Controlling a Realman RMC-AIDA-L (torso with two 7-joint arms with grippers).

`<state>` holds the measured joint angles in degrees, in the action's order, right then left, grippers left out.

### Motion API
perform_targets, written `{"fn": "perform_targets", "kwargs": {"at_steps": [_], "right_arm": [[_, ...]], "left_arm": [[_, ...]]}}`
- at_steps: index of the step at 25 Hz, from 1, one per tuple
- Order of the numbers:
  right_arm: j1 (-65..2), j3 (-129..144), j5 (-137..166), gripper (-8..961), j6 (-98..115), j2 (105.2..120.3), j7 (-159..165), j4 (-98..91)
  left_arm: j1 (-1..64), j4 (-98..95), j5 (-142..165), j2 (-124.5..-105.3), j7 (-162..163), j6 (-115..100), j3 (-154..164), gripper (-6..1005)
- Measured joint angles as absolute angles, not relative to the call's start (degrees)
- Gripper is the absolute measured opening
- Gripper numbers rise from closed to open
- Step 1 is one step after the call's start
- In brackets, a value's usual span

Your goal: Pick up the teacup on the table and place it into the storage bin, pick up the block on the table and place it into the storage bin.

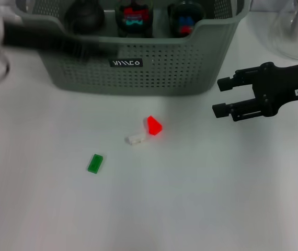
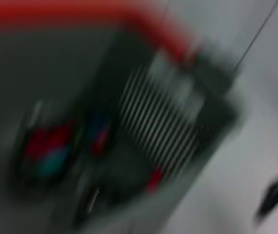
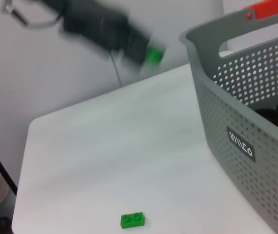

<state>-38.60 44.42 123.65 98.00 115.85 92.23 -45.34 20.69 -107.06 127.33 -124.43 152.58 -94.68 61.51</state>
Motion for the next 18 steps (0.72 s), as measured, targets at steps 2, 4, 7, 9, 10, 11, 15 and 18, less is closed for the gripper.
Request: {"fn": "perform_targets", "kwargs": {"at_steps": [2,4,7,9,10,11,15,18], "right_arm": [[-38.61,44.00,123.64,780,98.07,115.98,92.28,-45.15],[-38.76,43.71,123.64,780,98.06,116.05,92.53,-44.93],[-38.85,43.68,123.65,780,97.81,116.18,93.02,-44.79],[-38.73,43.68,123.65,780,97.76,116.24,93.10,-44.73],[-38.70,43.68,123.66,780,97.74,116.25,93.11,-44.73],[-38.65,43.67,123.66,780,97.71,116.28,93.13,-44.73],[-38.66,43.59,123.66,780,97.51,116.33,93.19,-44.73],[-38.77,43.58,123.67,780,97.46,116.38,93.19,-44.73]], "left_arm": [[23.49,-103.02,121.59,-124.26,148.80,-90.87,57.06,412],[27.03,-98.50,119.92,-124.03,145.90,-87.33,54.18,412],[33.41,-89.93,123.10,-122.99,143.68,-80.93,52.58,412],[37.87,-84.02,126.42,-121.88,143.42,-76.76,52.75,413],[40.19,-80.97,128.57,-121.35,143.51,-74.64,52.92,413],[42.64,-77.63,131.02,-120.80,143.77,-72.62,53.10,413],[51.10,-67.93,144.03,-120.07,146.77,-66.19,53.56,413],[57.03,-60.83,155.81,-120.06,150.26,-62.62,54.49,413]]}}
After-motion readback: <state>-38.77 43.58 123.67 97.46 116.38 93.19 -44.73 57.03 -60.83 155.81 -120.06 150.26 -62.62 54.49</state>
